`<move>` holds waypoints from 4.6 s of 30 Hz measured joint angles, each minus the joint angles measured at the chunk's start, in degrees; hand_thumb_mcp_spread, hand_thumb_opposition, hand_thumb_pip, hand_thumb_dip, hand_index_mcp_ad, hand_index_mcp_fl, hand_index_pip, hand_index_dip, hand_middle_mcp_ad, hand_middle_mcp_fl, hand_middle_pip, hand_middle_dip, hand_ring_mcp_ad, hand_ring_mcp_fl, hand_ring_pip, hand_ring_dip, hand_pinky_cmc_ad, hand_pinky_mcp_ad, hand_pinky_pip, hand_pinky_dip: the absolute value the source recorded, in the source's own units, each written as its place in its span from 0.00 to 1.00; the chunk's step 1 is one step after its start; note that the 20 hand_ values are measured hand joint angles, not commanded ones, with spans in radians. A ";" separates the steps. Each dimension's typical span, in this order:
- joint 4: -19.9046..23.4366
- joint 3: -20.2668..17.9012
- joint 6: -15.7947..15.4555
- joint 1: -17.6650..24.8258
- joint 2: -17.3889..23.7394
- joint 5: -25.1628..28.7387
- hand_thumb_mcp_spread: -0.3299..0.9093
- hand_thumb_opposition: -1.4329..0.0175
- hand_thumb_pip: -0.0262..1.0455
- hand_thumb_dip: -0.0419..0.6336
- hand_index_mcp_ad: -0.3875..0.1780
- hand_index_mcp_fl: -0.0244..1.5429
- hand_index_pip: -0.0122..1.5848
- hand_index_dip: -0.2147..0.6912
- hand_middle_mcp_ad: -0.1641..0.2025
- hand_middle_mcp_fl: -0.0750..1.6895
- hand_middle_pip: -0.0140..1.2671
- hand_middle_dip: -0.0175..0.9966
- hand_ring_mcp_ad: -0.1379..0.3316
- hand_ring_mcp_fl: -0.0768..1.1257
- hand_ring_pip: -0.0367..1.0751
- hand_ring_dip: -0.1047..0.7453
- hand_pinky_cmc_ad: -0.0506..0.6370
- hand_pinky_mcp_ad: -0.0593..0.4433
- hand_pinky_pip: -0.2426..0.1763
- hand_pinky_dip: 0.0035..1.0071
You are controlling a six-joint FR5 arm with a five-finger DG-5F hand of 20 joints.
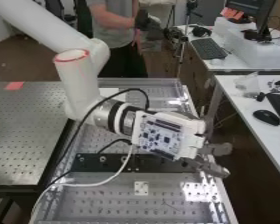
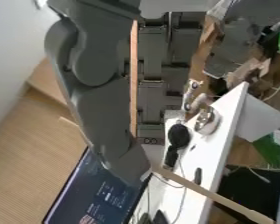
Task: Grab the chopstick and place it in the clear container
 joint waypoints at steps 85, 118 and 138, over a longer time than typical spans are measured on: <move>-41.04 3.81 8.63 33.14 7.57 24.70 0.90 0.21 0.46 0.51 0.54 0.85 0.22 0.62 0.65 0.82 0.14 0.62 0.28 0.62 0.14 0.67 0.75 0.64 0.62 0.15; -54.50 12.94 18.04 30.90 -0.25 23.20 0.90 0.21 0.46 0.51 0.54 0.85 0.21 0.63 0.65 0.82 0.15 0.61 0.28 0.64 0.14 0.68 0.74 0.64 0.62 0.15; -57.60 15.31 18.17 30.26 -2.33 21.43 0.75 0.30 0.50 0.53 0.54 0.75 0.15 0.64 0.44 0.82 0.15 0.60 0.15 0.62 0.15 0.76 0.72 0.65 0.61 0.15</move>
